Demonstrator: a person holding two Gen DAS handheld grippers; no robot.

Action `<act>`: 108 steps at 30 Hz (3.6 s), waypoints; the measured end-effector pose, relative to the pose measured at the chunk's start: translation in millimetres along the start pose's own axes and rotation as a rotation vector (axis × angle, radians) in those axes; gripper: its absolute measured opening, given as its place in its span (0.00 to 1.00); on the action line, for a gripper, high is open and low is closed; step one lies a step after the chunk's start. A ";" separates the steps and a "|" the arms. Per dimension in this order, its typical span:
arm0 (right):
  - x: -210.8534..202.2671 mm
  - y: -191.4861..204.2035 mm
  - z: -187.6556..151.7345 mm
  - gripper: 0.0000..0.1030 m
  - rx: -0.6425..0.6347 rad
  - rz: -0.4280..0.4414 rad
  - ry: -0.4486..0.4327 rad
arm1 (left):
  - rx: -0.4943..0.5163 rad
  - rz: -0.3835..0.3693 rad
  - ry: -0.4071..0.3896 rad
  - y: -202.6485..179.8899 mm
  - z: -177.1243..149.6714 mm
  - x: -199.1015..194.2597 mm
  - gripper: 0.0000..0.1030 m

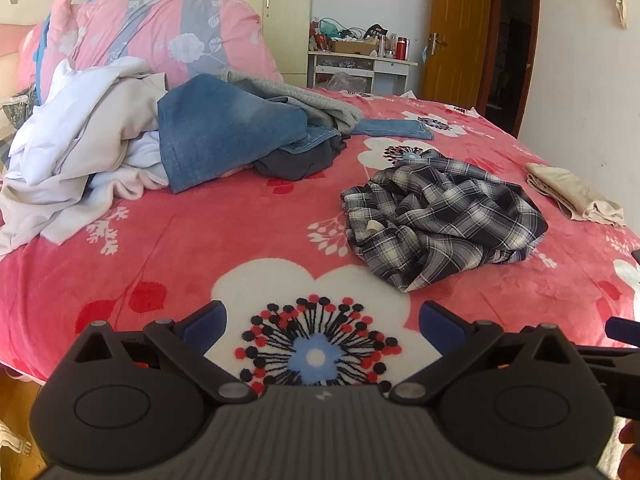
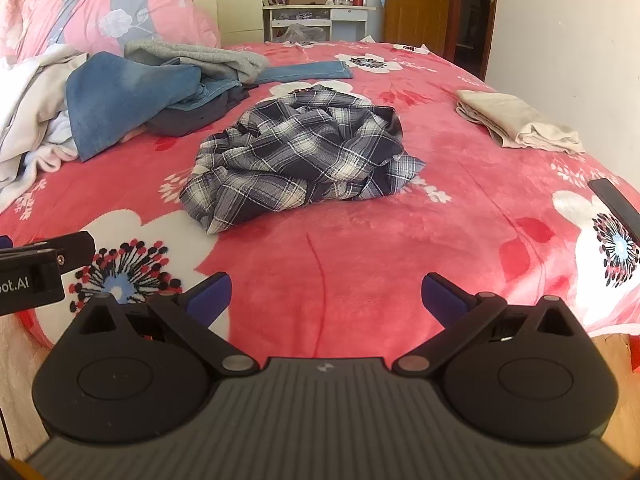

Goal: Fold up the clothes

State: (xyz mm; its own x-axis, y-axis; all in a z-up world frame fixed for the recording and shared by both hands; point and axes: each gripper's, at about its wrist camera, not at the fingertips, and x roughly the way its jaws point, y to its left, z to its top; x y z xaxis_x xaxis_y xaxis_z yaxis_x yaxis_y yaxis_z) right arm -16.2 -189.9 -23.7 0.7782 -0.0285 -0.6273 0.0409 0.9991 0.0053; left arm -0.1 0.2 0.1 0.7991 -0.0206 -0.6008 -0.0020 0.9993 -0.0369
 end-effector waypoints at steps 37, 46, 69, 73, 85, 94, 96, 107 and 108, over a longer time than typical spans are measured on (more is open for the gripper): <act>-2.5 4.7 3.1 0.99 0.009 -0.008 -0.001 | 0.002 -0.008 -0.011 7.9 -6.0 -2.0 1.00; -2.0 6.7 3.3 0.99 0.009 -0.014 -0.002 | -0.005 0.000 -0.006 8.8 -6.4 -1.4 1.00; 0.1 5.9 5.5 0.99 0.013 -0.017 0.001 | -0.022 -0.009 0.010 10.9 -6.7 2.6 1.00; 2.8 5.3 6.5 0.99 0.013 -0.021 -0.003 | -0.039 -0.017 0.017 12.5 -5.0 6.9 1.00; 22.3 -4.2 11.9 0.99 0.012 -0.031 -0.034 | -0.077 -0.029 0.017 22.3 3.4 31.1 1.00; 49.4 -24.0 17.6 0.99 -0.024 0.008 -0.156 | -0.127 -0.086 0.045 36.4 9.3 76.6 1.00; 56.3 -22.4 21.5 0.99 -0.078 0.020 -0.194 | -0.116 -0.092 0.045 36.4 12.1 88.1 1.00; 106.0 1.8 58.1 0.98 -0.414 0.112 -0.351 | -0.067 -0.195 0.076 21.2 25.9 148.2 0.55; 113.0 3.7 61.5 0.97 -0.440 0.134 -0.346 | -0.065 -0.205 0.078 19.8 25.7 151.7 0.52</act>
State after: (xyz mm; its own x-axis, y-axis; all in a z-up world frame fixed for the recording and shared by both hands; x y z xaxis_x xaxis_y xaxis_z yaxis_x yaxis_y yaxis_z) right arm 110.4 -191.3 -46.7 0.9213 0.1648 -0.3522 -0.2792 0.9108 -0.3042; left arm 136.5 17.6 -71.3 0.7376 -0.2276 -0.6357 0.1147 0.9700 -0.2142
